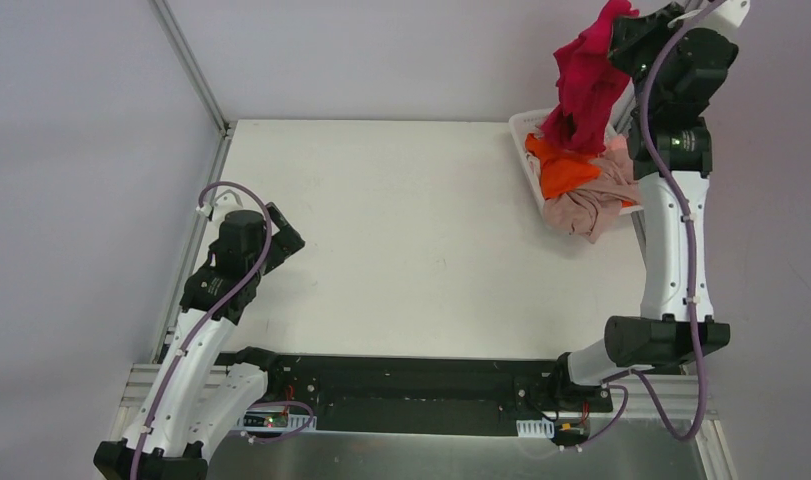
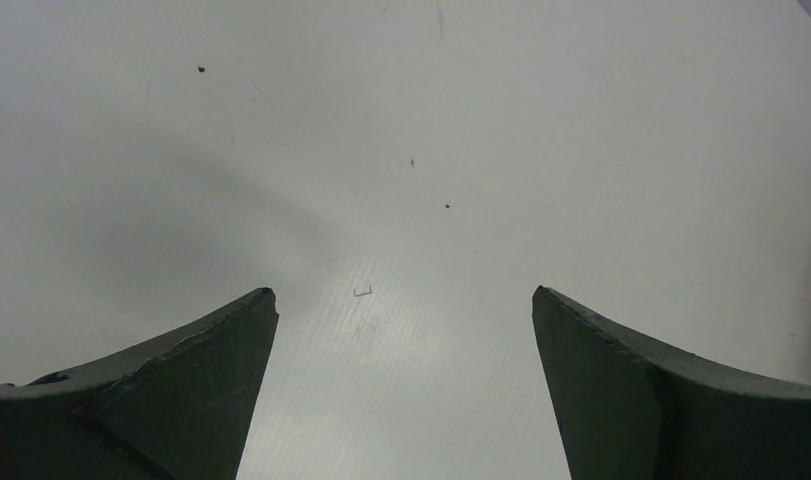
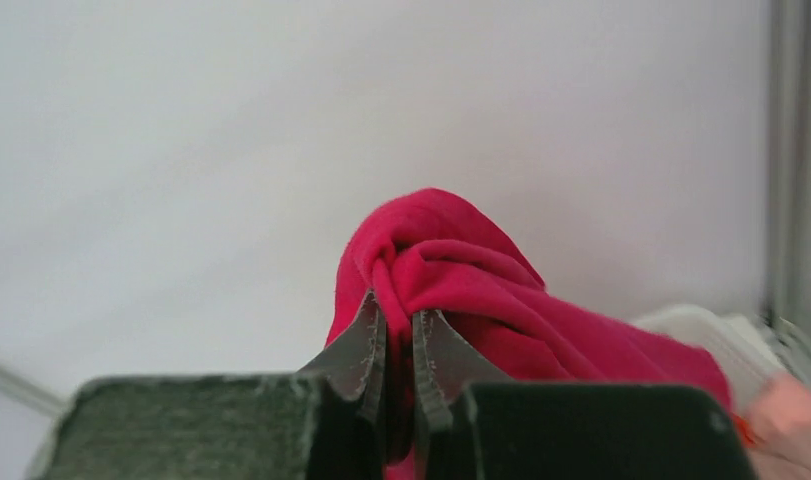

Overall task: Fold and stack the t-shirts
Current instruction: Grab crumpled tshirt from bin with the right arm, then move the tshirt to the center of the board

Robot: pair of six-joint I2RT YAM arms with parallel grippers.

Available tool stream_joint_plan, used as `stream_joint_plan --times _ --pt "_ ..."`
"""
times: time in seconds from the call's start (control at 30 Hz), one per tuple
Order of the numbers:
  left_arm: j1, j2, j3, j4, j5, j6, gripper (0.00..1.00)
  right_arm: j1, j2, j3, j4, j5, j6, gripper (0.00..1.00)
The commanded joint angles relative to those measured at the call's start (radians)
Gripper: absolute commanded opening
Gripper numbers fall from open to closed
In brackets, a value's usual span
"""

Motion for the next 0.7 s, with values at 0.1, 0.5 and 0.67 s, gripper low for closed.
stream_joint_plan --times 0.1,0.5,0.67 --pt "-0.002 -0.026 0.003 0.008 0.029 -0.008 1.00 0.048 -0.124 0.049 0.249 -0.338 0.256 0.00" --pt "-0.002 -0.039 -0.007 0.009 0.090 -0.049 1.00 0.409 -0.138 -0.028 0.208 -0.431 0.422 0.00" --pt "-0.002 -0.040 -0.016 0.008 0.116 -0.100 1.00 0.664 -0.211 -0.327 0.298 -0.304 0.362 0.00"
